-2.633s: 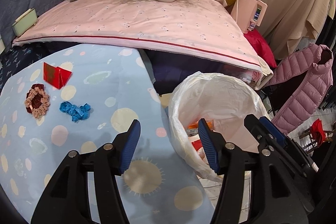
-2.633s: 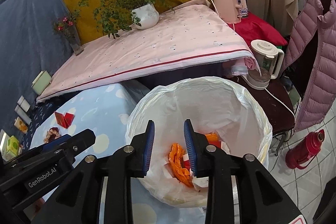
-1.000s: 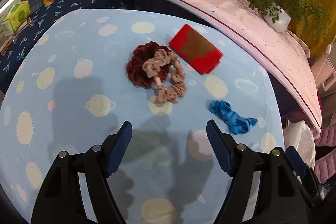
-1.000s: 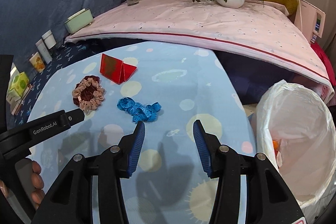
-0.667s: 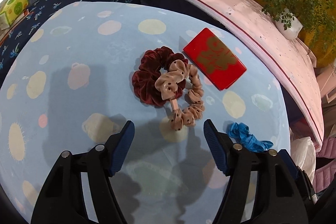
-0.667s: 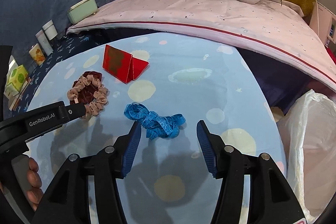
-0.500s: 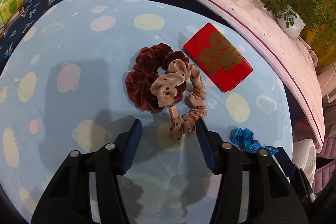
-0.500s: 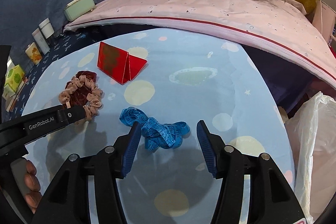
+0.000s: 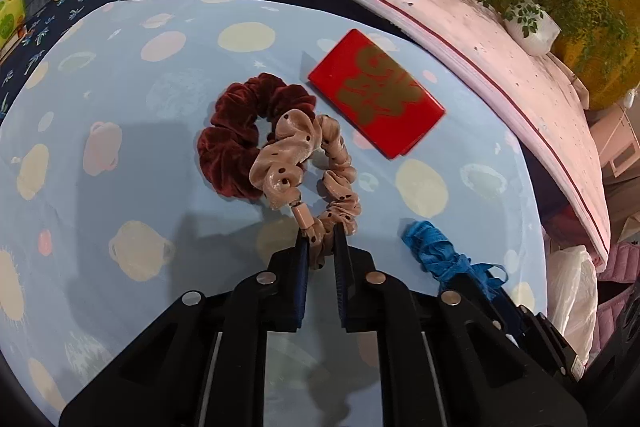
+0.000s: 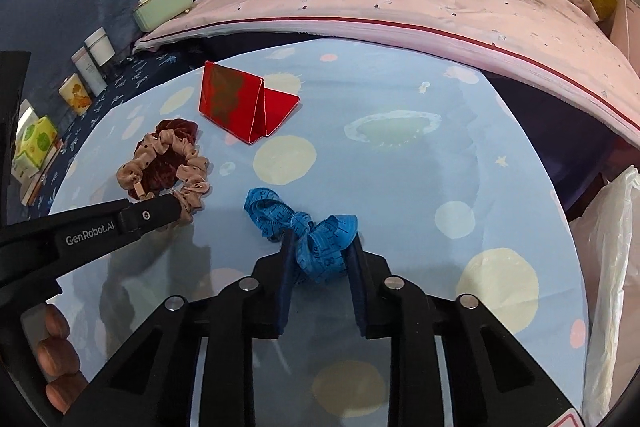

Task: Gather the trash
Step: 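Grasp the beige scrunchie with the left gripper while the right gripper grasps the blue ribbon, then carry the scrunchie and ribbon into the bin and open both grippers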

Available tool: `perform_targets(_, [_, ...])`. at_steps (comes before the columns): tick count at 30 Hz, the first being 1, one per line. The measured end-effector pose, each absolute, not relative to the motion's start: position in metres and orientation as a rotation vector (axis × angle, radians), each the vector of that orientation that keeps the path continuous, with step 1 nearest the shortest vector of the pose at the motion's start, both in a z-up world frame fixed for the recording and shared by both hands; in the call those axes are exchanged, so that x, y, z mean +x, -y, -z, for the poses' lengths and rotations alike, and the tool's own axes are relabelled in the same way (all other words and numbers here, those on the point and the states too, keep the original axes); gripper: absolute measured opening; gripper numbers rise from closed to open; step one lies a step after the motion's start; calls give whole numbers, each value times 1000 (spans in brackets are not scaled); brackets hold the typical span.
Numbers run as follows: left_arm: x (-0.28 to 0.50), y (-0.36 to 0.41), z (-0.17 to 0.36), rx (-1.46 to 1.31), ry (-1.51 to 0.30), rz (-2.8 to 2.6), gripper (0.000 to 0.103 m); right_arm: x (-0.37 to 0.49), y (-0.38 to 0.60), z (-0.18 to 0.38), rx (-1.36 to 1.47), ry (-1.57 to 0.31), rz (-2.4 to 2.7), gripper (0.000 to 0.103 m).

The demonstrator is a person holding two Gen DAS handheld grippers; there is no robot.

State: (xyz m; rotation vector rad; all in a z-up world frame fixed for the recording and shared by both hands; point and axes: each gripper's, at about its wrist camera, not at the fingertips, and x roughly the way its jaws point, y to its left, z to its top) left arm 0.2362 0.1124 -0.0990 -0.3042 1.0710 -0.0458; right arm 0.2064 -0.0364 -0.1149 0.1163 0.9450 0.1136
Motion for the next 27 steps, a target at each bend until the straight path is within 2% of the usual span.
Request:
perform_targets(13, [199,-65,58,-239,-1012,129,10,167,68,77,171,-862,-99,18])
perform_targets(27, [154,40,12,-115,-945,314,11,111,162,33,272,-738,44,18])
